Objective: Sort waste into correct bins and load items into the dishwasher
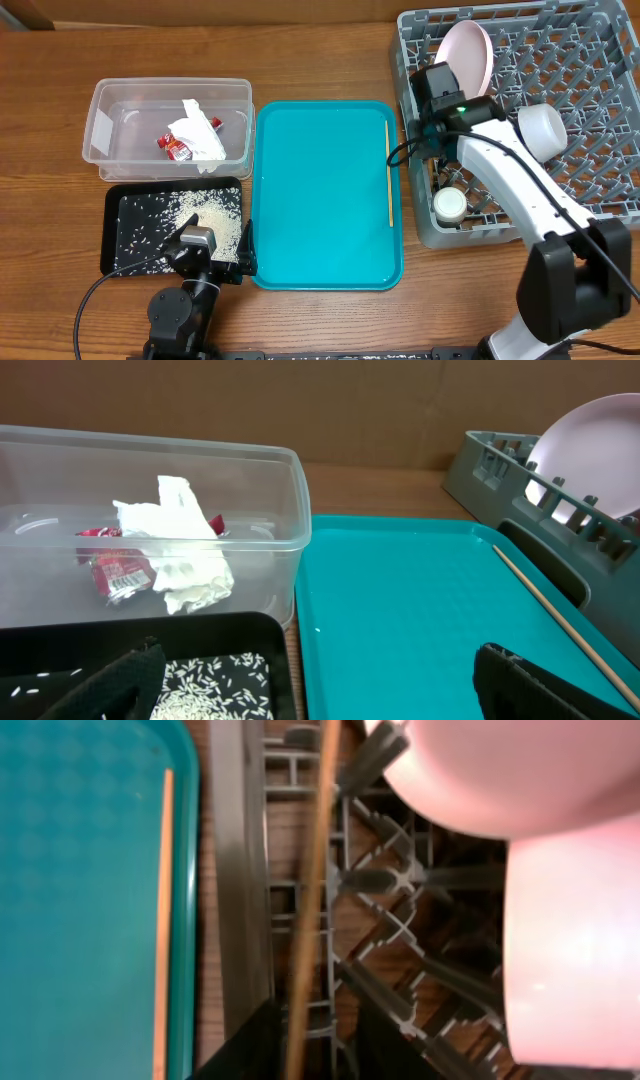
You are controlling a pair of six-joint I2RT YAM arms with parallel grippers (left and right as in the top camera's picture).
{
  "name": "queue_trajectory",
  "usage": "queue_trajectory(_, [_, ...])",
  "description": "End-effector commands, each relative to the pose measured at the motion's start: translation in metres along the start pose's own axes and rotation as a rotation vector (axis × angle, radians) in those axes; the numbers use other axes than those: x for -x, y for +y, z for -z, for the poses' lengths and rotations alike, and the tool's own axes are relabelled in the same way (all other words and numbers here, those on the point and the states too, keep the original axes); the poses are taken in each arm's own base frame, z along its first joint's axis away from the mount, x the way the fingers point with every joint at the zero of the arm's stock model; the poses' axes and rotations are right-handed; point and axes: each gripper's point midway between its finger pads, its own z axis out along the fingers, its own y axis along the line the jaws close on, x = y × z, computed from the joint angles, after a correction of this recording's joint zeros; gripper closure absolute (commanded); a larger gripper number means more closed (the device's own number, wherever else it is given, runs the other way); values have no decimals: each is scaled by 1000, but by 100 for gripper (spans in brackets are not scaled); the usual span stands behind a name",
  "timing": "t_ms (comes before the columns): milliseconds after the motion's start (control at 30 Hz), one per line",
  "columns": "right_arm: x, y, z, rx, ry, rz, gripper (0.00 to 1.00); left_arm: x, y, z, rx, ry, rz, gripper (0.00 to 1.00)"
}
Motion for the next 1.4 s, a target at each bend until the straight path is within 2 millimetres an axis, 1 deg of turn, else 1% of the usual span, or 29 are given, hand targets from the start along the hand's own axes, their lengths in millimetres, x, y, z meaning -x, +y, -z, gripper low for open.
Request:
queue_trajectory(0, [9, 10, 23, 29, -48, 26, 65, 0, -3, 0, -17, -5, -20, 0])
queue_trajectory(33, [8, 19, 29, 57, -52, 41, 63, 0, -3, 0, -17, -4, -20, 0])
queue_trajectory(100, [1, 48, 42, 148, -50, 88, 60, 0, -3, 0, -17, -4, -20, 0])
queue_trajectory(167, [-9, 71, 47, 193, -35, 122, 58, 0, -3, 0, -17, -5, -20, 0])
queue_trajectory(267, [-25, 96, 43, 204, -20, 188, 55, 0, -3, 0, -17, -4, -20, 0])
queue_trajectory(300, [-29, 100, 40, 194, -17, 196, 54, 0, -3, 0, -17, -4, -20, 0])
queue_trajectory(367, [-35, 102, 25, 134, -19, 187, 53, 0, -3, 0, -17, -4, -20, 0])
queue_trajectory(500, [-41, 96, -9, 27, -18, 146, 49, 0, -3, 0, -17, -4, -20, 0])
queue_trajectory(567, [-44, 94, -24, -3, -16, 146, 49, 0, -3, 0, -17, -4, -20, 0])
queue_trajectory(767, [-56, 96, -56, -26, 35, 159, 50, 0, -3, 0, -17, -4, -20, 0])
queue_trajectory(833, [-61, 97, -63, -35, 58, 167, 59, 0, -3, 0, -17, -4, -20, 0])
queue_trajectory(867, [-66, 97, -70, -39, 77, 175, 67, 0, -3, 0, -17, -4, -20, 0])
queue_trajectory(900, [-69, 99, -73, -34, 91, 182, 69, 0, -3, 0, -17, -5, -20, 0])
queue_trajectory(967, [-78, 105, -79, -1, 127, 189, 69, 0, -3, 0, -17, -4, -20, 0])
queue_trajectory(1033, [-85, 113, -79, 46, 161, 189, 72, 0, -3, 0, -17, -5, -20, 0])
queue_trajectory(1100, [-91, 119, -76, 82, 188, 192, 87, 0, -3, 0, -17, -4, -20, 0])
queue_trajectory(1133, [-92, 120, -74, 84, 191, 196, 90, 0, -3, 0, -17, -5, -20, 0])
queue_trajectory(1267, [-87, 124, -59, 87, 190, 212, 96, 0, -3, 0, -17, -5, -20, 0])
queue_trajectory(1367, [-75, 125, -40, 100, 162, 210, 96, 0, -3, 0, -17, -5, -20, 0])
